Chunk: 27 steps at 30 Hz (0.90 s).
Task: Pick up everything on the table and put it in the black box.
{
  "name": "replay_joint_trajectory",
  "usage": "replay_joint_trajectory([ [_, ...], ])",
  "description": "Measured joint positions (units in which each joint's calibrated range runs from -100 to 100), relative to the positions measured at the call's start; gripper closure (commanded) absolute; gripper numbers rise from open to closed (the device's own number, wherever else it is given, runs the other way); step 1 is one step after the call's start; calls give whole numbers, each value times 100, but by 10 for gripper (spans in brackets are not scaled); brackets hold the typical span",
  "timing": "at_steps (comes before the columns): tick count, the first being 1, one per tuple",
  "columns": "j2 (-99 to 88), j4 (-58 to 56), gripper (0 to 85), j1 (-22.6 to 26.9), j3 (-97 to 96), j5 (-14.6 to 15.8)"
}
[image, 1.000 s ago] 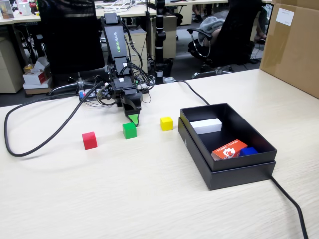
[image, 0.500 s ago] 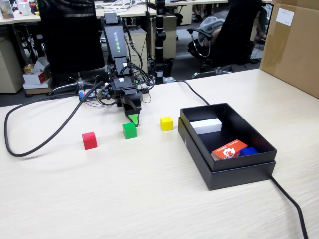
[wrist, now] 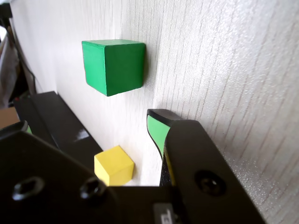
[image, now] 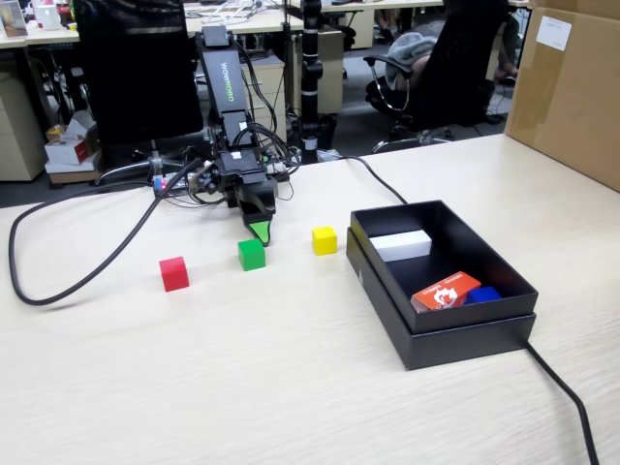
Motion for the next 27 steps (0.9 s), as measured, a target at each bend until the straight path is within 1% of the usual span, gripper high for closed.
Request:
replay_joint_trajectory([
  [7, -181, -147, 370, 39, 9, 29],
  [11, -570, -643, 370, 59, 146, 78],
  [15, -1256, -2052, 371, 49, 639, 137],
  [18, -1269, -3128, 367, 83, 1278, 239],
  [21, -1269, -4460, 367, 132, 1972, 410],
  [22, -1269, -5304, 367, 215, 2602, 523],
  [23, -1269, -5374, 367, 220, 2656, 537],
  [26, -1269, -6334, 367, 317, 3615, 708],
  [27, -1269, -7031, 367, 357, 4217, 830],
])
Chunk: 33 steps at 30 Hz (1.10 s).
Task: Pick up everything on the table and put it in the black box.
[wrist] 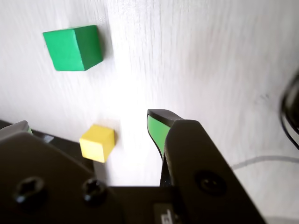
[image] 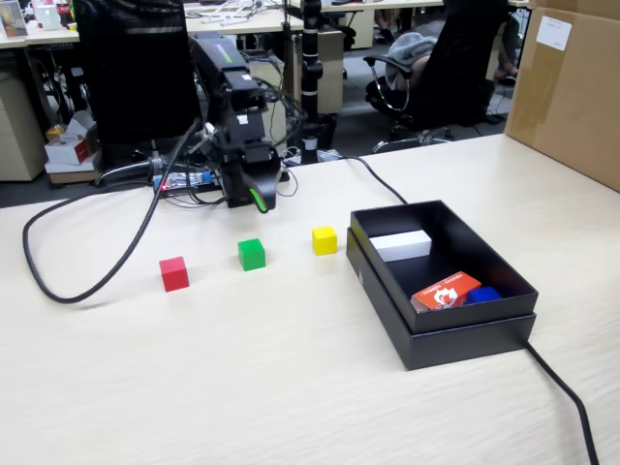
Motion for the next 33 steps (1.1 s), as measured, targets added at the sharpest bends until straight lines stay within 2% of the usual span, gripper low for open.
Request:
replay_joint_trajectory([
  [2, 0, -217, 363, 10, 228, 34],
  [6, 0, -1626, 366, -103, 1616, 112],
  [10, 13, -1913, 374, -327, 1926, 15],
  [20, 362, -2292, 382, -1167, 2373, -1060],
  [24, 932, -2300, 378, -1504, 2729, -1421],
  [27, 1812, -2307, 376, -1973, 3131, -1788],
  [30, 2252, -2315, 371, -2168, 3149, -1885],
  [33, 3016, -2315, 371, -2437, 3396, -2120],
])
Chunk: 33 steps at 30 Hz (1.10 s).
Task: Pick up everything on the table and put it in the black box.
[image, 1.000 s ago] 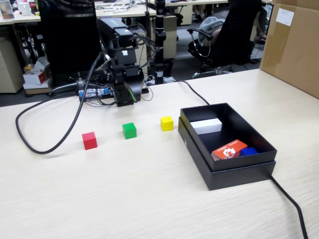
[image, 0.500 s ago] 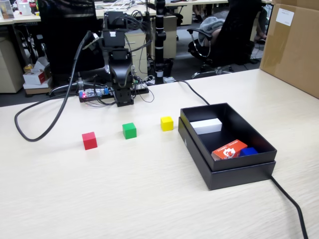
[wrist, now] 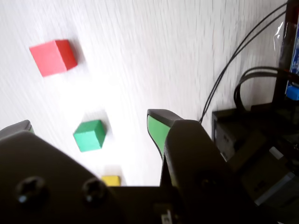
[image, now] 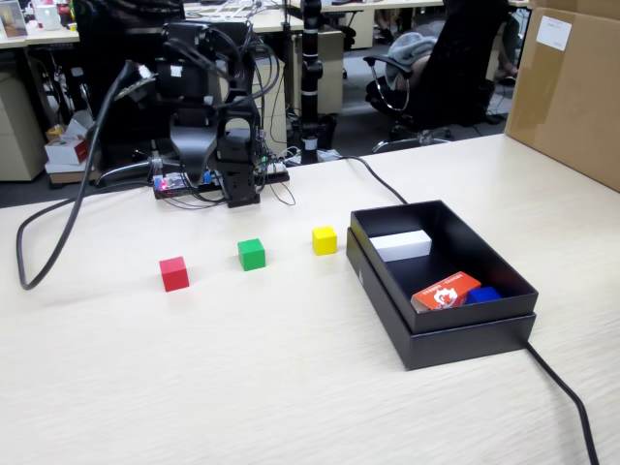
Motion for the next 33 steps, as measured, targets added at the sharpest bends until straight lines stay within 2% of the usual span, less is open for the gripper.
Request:
replay_joint_trajectory([
  [5, 1502, 15, 368, -176, 630, -225],
  [18, 4181, 434, 378, -225, 1652, -474],
  [33, 6084, 689, 380, -10, 2364, -503],
])
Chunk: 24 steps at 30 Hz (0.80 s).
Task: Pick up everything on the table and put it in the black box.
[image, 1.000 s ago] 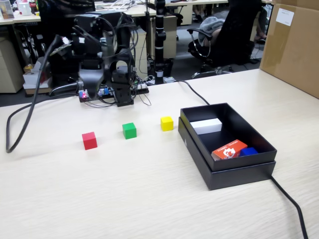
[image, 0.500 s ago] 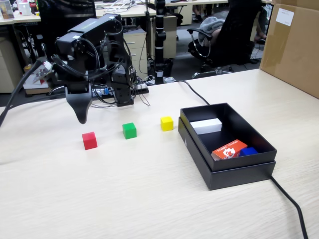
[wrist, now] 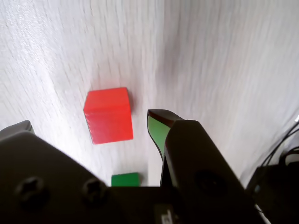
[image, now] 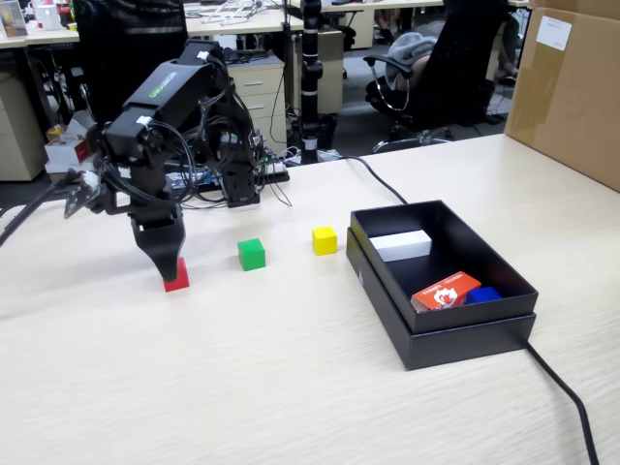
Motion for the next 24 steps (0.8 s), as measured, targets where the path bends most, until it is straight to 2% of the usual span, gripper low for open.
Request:
replay_joint_trajectory([
  [5, 388, 294, 383, 24, -9, 0],
  [15, 777, 302, 472, 54, 0, 24],
  [20, 816, 418, 674, 59, 9, 24],
  [24, 803, 480, 778, 68, 18, 29],
])
